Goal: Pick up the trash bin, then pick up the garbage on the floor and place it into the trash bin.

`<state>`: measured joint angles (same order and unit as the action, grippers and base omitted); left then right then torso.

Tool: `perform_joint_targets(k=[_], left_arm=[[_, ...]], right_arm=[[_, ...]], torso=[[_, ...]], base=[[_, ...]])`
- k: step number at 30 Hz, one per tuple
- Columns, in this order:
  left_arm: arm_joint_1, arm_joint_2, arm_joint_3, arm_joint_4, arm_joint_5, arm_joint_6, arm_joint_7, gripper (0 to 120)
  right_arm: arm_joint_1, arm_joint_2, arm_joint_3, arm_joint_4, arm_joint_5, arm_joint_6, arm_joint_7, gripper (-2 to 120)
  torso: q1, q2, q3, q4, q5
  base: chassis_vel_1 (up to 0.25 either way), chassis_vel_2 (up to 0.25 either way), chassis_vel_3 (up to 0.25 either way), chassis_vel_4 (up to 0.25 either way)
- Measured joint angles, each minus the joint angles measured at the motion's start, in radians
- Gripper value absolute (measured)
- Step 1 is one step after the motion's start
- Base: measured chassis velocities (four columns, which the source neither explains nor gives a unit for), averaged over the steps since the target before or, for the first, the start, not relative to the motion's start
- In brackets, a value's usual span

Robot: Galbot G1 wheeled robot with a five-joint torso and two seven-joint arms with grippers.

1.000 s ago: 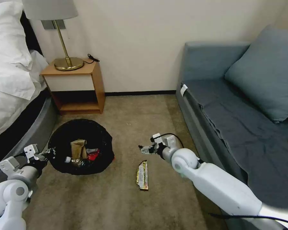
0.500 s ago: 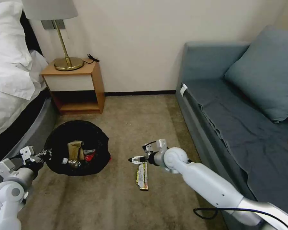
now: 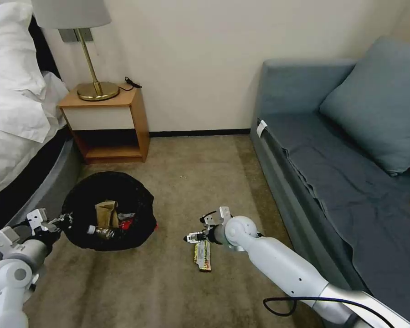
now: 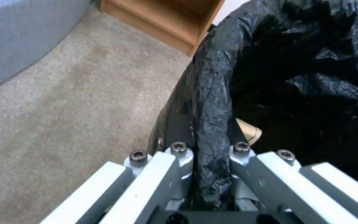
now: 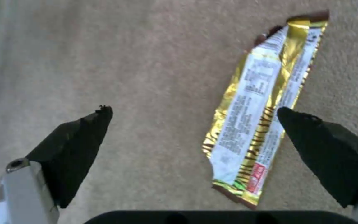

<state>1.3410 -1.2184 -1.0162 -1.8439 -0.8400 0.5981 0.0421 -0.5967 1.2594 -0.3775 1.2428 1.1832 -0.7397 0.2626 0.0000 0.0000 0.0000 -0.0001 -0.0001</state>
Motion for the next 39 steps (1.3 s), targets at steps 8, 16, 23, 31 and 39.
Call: perform_joint_targets(k=[8, 16, 23, 31, 39], left_arm=[[0.007, -0.001, -0.007, 0.004, 0.001, -0.006, 0.004, 4], [0.014, 0.002, -0.021, 0.013, 0.001, -0.012, 0.012, 4], [0.011, 0.012, -0.023, 0.024, 0.0, -0.015, 0.016, 4], [0.005, 0.023, -0.024, 0.044, -0.001, -0.022, 0.023, 4], [-0.002, 0.027, -0.018, 0.052, -0.001, -0.024, 0.026, 4]], right_arm=[[-0.02, 0.04, 0.011, -0.085, -0.096, 0.0, -0.033, 100], [-0.036, 0.063, 0.039, -0.15, -0.169, 0.002, -0.064, 100], [-0.035, 0.09, 0.056, -0.218, -0.214, 0.009, -0.092, 100], [-0.034, 0.112, 0.057, -0.242, -0.238, 0.022, -0.109, 100], [-0.034, 0.112, 0.042, -0.228, -0.232, 0.024, -0.11, 100]], torso=[[0.0, 0.0, 0.0, 0.0001, 0.0001], [0.0, 0.0, 0.0, 0.0001, 0.0001], [0.0, 0.0, 0.0, 0.0001, 0.0], [0.0, 0.0, 0.0, 0.0001, 0.0001], [0.0, 0.0, 0.0, 0.0001, 0.0001]], base=[[0.0, 0.0, 0.0, 0.0], [0.0, 0.0, 0.0, 0.0], [0.0, 0.0, 0.0, 0.0], [0.0, 0.0, 0.0, 0.0], [0.0, 0.0, 0.0, 0.0]])
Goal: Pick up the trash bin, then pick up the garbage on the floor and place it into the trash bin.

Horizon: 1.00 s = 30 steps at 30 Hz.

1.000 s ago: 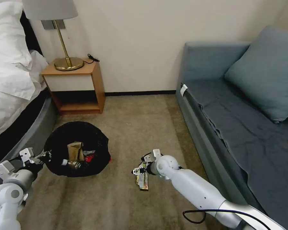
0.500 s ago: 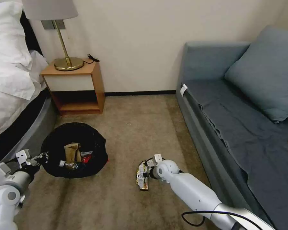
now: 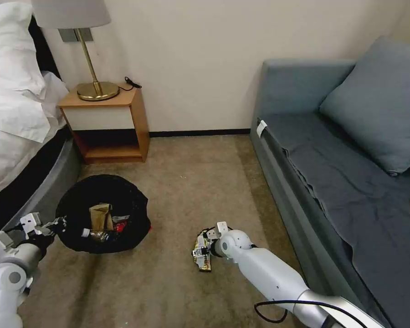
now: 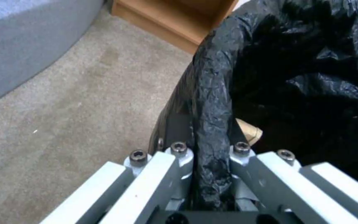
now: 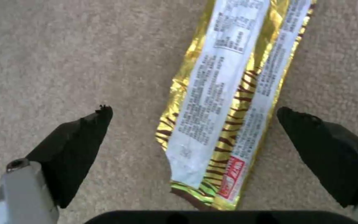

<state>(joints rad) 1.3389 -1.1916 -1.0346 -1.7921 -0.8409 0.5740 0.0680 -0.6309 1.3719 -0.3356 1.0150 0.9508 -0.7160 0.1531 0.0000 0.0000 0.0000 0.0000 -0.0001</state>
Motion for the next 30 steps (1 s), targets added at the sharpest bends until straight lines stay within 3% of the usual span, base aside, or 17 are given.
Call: perform_joint_targets(k=[14, 30], left_arm=[[0.002, 0.001, 0.001, 0.001, 0.0, -0.002, 0.002, 4], [-0.002, -0.002, 0.004, 0.02, 0.006, -0.012, 0.008, 4]], right_arm=[[-0.009, 0.013, -0.018, 0.016, 0.009, 0.011, -0.004, 100], [0.005, 0.001, 0.014, -0.042, -0.085, 0.045, -0.034, 100]], torso=[[0.0, 0.0, 0.0, 0.0, 0.0001], [0.0, 0.0, 0.0, 0.0, 0.0001]], base=[[0.0, 0.0, 0.0, 0.0], [0.0, 0.0, 0.0, 0.0]])
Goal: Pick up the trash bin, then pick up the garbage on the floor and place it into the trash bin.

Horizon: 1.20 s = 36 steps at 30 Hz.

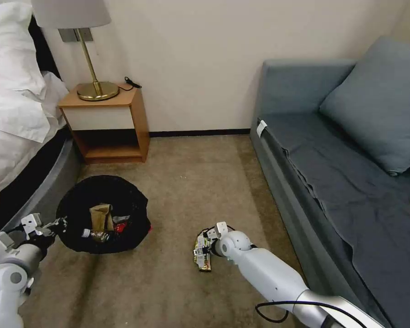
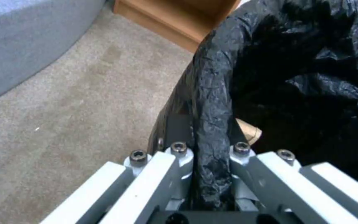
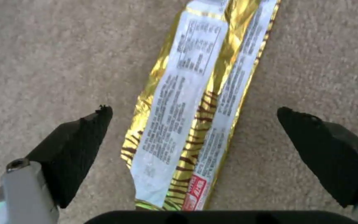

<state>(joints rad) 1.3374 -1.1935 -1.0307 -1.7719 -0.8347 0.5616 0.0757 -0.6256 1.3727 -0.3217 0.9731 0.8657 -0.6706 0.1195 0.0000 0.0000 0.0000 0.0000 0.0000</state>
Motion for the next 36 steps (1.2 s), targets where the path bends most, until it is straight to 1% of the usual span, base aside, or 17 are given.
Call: perform_joint_targets(k=[16, 25, 36], left_arm=[[-0.01, 0.001, 0.004, 0.011, 0.002, 0.0, 0.0, 4], [-0.004, 0.001, -0.003, 0.013, 0.003, -0.001, 0.003, 4], [-0.006, 0.002, -0.001, 0.014, 0.005, -0.002, 0.003, 4]], right_arm=[[-0.025, 0.035, -0.052, -0.004, -0.007, -0.002, -0.015, 100], [-0.022, 0.025, -0.037, -0.017, -0.026, 0.014, -0.017, 100], [-0.021, 0.052, -0.04, -0.043, -0.058, 0.026, -0.015, 100]], torso=[[0.0, 0.0, 0.0, 0.0, 0.0], [0.0, 0.0, 0.0, -0.0001, -0.0001], [0.0, 0.0, 0.0, 0.0, -0.0001]], base=[[0.0, 0.0, 0.0, 0.0], [0.0, 0.0, 0.0, 0.0], [0.0, 0.0, 0.0, 0.0]])
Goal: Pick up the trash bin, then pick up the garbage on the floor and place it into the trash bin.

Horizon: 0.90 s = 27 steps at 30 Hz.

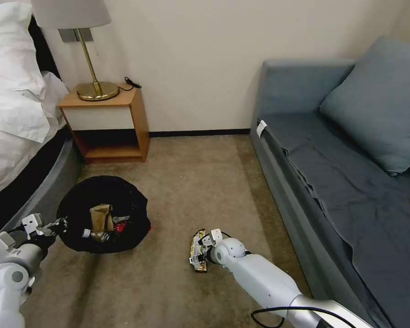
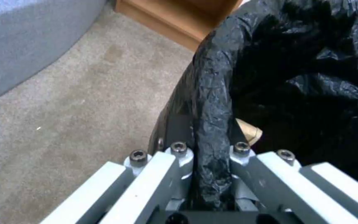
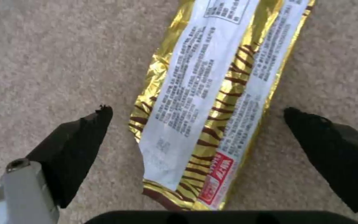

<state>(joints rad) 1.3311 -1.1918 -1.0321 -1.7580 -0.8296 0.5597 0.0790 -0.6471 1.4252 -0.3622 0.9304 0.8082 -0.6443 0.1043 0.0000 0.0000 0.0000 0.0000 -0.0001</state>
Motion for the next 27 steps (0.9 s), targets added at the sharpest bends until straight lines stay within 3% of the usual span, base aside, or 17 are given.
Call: perform_joint_targets(k=[3, 8, 21, 27], left_arm=[[0.001, 0.001, -0.001, 0.001, 0.0, -0.001, 0.001, 4], [0.0, -0.001, 0.002, 0.001, 0.001, -0.002, 0.001, 4], [-0.001, -0.007, 0.009, -0.004, 0.009, -0.002, 0.001, 4], [0.0, -0.01, 0.009, -0.002, 0.011, -0.002, 0.001, 4]], right_arm=[[0.0, 0.002, -0.004, -0.004, -0.012, 0.001, 0.003, 99], [0.001, 0.001, -0.006, -0.004, -0.025, 0.001, 0.008, 84], [0.001, 0.001, -0.008, -0.012, -0.045, 0.01, 0.007, 33], [-0.004, 0.005, -0.01, -0.013, -0.047, 0.019, -0.003, 14]], torso=[[0.0, 0.0, 0.0, 0.0, 0.0], [0.0, 0.0, 0.0, -0.0003, -0.0002], [0.0, 0.0, 0.0, -0.0009, -0.0007], [0.0, 0.0, 0.0, 0.0008, 0.0007]], base=[[0.0, 0.0, 0.0, 0.0], [0.0, 0.0, 0.0, 0.0], [0.0, 0.0, 0.0, 0.0], [0.0, 0.0, 0.0, 0.0]])
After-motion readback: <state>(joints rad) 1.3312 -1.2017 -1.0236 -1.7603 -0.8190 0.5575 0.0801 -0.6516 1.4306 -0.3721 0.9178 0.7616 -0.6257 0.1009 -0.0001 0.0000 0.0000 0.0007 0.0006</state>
